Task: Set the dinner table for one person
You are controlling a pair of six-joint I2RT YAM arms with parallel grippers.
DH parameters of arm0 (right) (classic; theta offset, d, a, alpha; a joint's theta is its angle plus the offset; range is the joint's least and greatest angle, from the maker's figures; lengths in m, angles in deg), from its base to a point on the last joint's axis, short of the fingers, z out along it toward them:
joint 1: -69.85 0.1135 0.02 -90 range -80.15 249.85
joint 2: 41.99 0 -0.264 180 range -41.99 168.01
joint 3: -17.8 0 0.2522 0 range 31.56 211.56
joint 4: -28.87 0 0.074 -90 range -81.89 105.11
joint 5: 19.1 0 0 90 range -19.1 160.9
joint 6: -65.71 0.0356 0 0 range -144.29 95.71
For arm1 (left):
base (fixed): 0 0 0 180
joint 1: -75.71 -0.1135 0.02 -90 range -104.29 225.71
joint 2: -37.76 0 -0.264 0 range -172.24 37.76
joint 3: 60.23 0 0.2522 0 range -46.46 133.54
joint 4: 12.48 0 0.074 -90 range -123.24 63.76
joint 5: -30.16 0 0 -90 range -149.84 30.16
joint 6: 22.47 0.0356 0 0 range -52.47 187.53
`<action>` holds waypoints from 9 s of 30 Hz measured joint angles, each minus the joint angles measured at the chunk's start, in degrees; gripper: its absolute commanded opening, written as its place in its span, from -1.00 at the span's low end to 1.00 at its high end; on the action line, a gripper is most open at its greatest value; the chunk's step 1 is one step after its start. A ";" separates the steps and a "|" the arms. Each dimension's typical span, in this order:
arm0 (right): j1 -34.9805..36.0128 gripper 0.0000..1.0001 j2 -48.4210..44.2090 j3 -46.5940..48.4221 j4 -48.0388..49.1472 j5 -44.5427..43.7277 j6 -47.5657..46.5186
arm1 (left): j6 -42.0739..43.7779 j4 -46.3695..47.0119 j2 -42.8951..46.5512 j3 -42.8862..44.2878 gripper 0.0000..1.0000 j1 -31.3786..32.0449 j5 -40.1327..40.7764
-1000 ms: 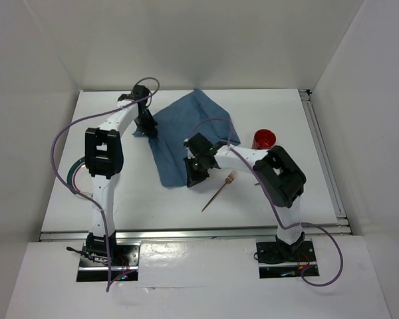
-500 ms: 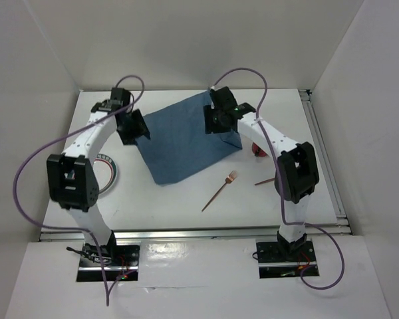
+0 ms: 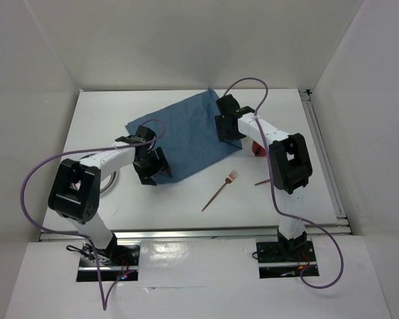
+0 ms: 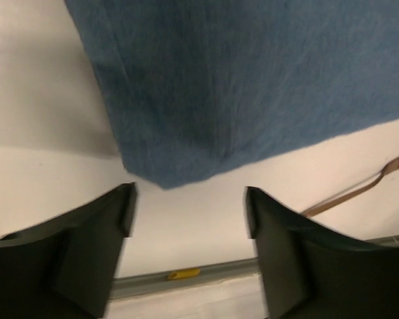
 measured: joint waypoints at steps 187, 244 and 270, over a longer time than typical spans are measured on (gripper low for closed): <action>-4.46 -1.00 -6.95 -25.05 15.28 24.57 13.57 | 17.79 1.70 -16.00 15.39 -1.00 -10.99 -2.05; -1.42 0.75 -14.60 -13.79 10.32 34.97 10.47 | 0.13 8.61 20.31 -23.19 0.94 -55.89 6.99; -0.44 0.77 -14.45 -12.61 9.27 34.64 10.51 | -0.85 27.69 18.62 -26.34 -1.00 -55.63 -9.66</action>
